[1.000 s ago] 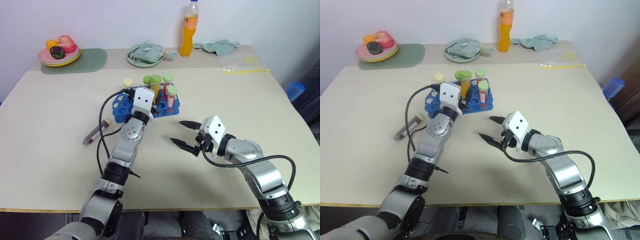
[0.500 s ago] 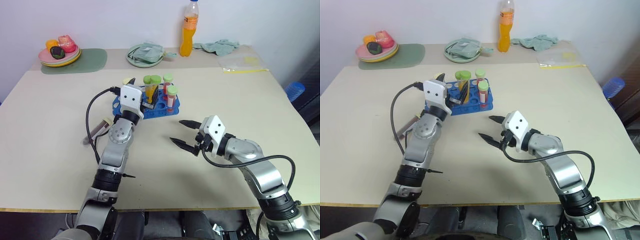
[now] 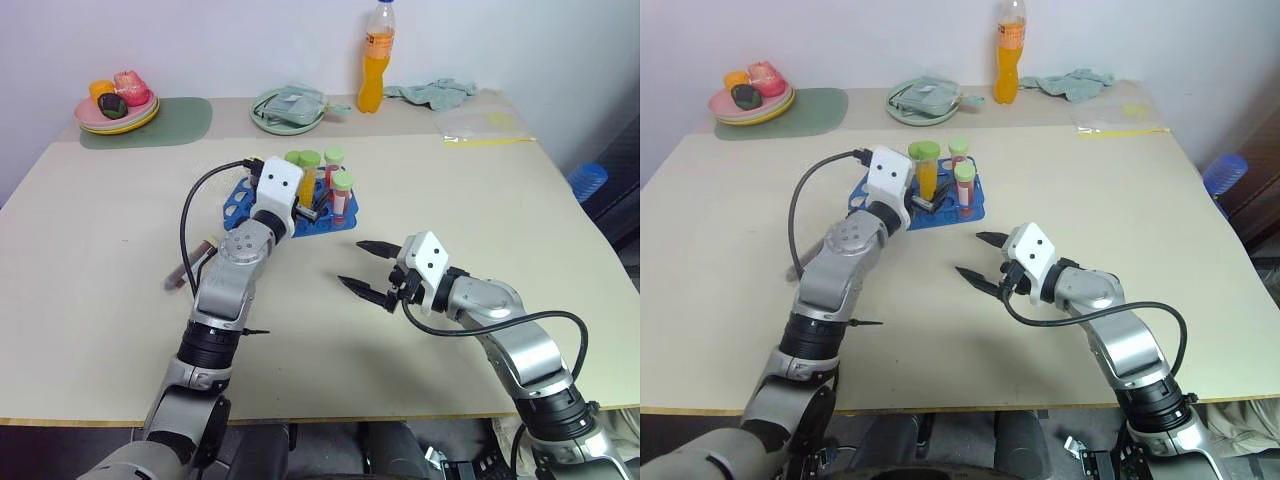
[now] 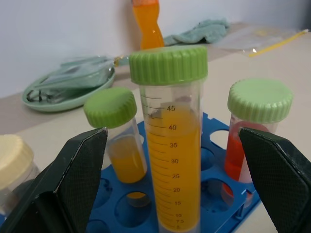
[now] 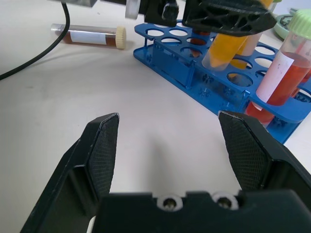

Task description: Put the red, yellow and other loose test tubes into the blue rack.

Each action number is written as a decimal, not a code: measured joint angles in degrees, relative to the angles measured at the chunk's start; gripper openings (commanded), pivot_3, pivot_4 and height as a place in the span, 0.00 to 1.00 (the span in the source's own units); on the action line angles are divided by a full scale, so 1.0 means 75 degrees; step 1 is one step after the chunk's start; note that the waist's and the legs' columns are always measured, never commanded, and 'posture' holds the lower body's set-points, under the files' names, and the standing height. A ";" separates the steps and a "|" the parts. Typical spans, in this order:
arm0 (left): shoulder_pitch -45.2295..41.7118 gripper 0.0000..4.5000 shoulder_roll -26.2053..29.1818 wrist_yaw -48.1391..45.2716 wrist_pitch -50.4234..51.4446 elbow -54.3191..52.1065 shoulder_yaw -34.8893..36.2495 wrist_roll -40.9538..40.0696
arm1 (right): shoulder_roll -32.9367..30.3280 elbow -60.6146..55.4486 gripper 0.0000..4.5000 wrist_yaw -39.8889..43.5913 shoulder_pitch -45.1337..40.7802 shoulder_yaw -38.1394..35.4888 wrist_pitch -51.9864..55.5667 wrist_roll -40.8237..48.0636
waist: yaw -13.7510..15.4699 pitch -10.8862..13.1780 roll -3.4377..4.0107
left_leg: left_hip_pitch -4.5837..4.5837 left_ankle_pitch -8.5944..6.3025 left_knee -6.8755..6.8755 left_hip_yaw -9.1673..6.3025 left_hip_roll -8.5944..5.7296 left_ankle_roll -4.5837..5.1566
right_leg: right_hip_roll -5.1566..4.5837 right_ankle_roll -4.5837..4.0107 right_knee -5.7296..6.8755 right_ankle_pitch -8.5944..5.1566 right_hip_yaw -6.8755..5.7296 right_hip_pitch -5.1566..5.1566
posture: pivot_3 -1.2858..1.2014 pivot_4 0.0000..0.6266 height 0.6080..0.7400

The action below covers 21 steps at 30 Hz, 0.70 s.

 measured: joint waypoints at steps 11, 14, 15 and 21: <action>-0.0497 0.48 -0.0270 -0.0009 0.0874 0.0027 0.0034 -0.0007 | 0.0138 0.0000 0.80 -0.0019 0.0006 0.0115 -0.0010 -0.0157 | 0.0003 0.0000 0.0000 | 0.0000 0.0001 0.0000 0.0000 0.0000 -0.0001 | 0.0000 0.0000 0.0000 0.0000 0.0001 0.0000 | 0.52 0.24 1.00; -0.0508 0.48 -0.0269 -0.0012 0.0986 0.0026 0.0032 -0.0002 | 0.0150 0.0000 0.80 -0.0019 0.0006 0.0116 -0.0010 -0.0165 | 0.0000 0.0000 0.0000 | 0.0000 0.0001 0.0000 0.0000 0.0000 -0.0001 | 0.0000 0.0000 0.0000 0.0000 0.0001 -0.0001 | 0.52 0.24 1.00; -0.0508 0.48 -0.0268 -0.0013 0.1033 0.0026 0.0032 -0.0001 | 0.0153 0.0000 0.80 -0.0019 0.0006 0.0116 -0.0010 -0.0166 | 0.0000 0.0000 0.0000 | 0.0000 0.0001 0.0000 0.0000 0.0000 -0.0001 | 0.0000 0.0000 0.0000 0.0000 0.0000 -0.0001 | 0.52 0.24 1.00; -0.0508 0.48 -0.0249 0.0043 0.1108 0.0027 0.0033 0.0015 | 0.0173 0.0000 0.80 -0.0019 0.0006 0.0117 -0.0010 -0.0172 | 0.0002 0.0000 0.0000 | 0.0000 0.0001 0.0000 0.0000 0.0000 -0.0002 | 0.0000 0.0000 0.0000 0.0000 0.0001 -0.0001 | 0.52 0.24 1.00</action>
